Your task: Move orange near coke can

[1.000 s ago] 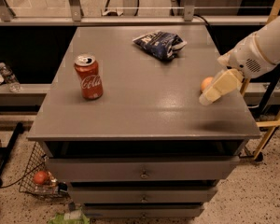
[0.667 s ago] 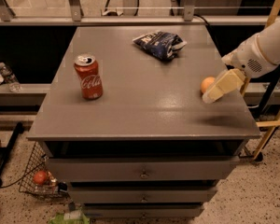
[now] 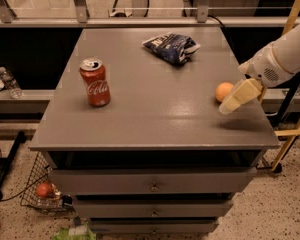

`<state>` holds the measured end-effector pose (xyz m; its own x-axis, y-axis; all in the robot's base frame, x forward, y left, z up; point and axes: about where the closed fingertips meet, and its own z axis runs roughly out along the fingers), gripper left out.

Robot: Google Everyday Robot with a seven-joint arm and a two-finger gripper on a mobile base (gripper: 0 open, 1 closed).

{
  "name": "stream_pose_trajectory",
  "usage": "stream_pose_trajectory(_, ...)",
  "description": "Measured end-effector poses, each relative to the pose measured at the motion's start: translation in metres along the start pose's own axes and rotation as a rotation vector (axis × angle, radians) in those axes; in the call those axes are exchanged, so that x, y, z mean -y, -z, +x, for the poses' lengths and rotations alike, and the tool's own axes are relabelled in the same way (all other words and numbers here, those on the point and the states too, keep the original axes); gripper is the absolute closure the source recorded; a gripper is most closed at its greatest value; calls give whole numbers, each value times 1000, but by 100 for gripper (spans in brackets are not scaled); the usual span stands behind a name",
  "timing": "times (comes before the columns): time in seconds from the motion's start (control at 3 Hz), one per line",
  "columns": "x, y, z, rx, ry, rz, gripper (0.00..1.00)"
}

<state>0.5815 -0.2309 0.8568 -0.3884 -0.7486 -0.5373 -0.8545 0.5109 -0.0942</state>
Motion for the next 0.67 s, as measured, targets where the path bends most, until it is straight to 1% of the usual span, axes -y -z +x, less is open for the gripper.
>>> stream_pose_trajectory(0.33, 0, -10, 4, -4, 2, -18, 18)
stream_pose_trajectory(0.67, -1, -16, 5, -2, 8, -30, 41)
